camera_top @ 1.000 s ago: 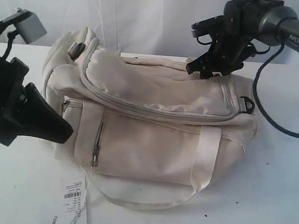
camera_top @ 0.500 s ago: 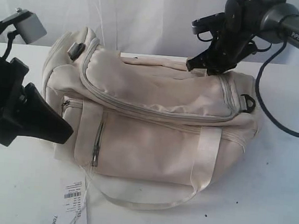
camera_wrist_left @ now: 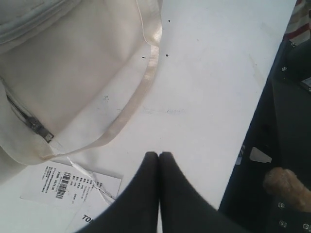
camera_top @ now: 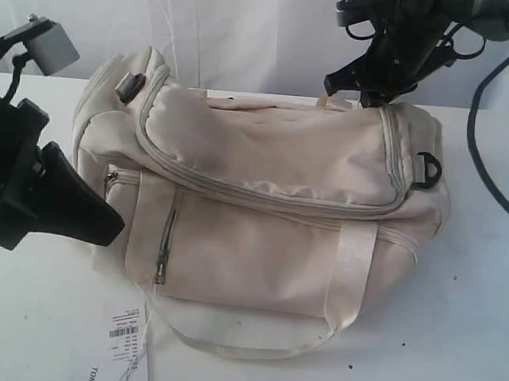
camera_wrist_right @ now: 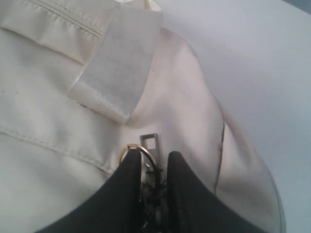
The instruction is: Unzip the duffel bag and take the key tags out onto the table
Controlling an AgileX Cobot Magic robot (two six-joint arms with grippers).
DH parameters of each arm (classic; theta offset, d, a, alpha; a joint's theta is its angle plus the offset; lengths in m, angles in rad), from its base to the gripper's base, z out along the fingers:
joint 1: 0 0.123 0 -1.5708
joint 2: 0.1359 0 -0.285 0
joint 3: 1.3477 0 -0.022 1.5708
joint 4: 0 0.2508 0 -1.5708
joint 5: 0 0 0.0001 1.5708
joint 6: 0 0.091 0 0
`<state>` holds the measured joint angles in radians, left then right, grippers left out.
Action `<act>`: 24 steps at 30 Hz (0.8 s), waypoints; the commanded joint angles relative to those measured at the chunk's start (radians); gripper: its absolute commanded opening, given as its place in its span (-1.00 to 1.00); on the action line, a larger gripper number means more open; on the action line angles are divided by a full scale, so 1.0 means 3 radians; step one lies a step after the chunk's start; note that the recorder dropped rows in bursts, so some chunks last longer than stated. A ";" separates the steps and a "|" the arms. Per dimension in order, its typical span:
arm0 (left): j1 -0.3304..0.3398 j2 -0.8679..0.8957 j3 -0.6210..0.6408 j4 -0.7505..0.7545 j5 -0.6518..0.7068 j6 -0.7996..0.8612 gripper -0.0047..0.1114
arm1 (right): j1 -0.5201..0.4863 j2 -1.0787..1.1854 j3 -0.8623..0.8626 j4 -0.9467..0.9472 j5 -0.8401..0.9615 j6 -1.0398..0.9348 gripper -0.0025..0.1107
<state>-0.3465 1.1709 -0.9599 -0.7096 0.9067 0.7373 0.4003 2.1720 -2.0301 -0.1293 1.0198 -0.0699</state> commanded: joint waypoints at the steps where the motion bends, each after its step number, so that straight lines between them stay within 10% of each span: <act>1: -0.0016 -0.0009 -0.0022 -0.0075 0.0079 0.0016 -0.92 | -0.0010 -0.0140 -0.0021 -0.0081 0.0264 -0.0043 -0.96; 24: -0.0016 -0.0009 -0.0022 -0.0075 0.0095 0.0039 -0.92 | -0.0010 0.0173 -0.0013 -0.0011 -0.0272 -0.0215 -0.95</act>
<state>-0.3465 1.1709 -0.9599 -0.7096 0.9143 0.7413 0.4003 2.2138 -2.0301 -0.1305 0.9847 -0.1222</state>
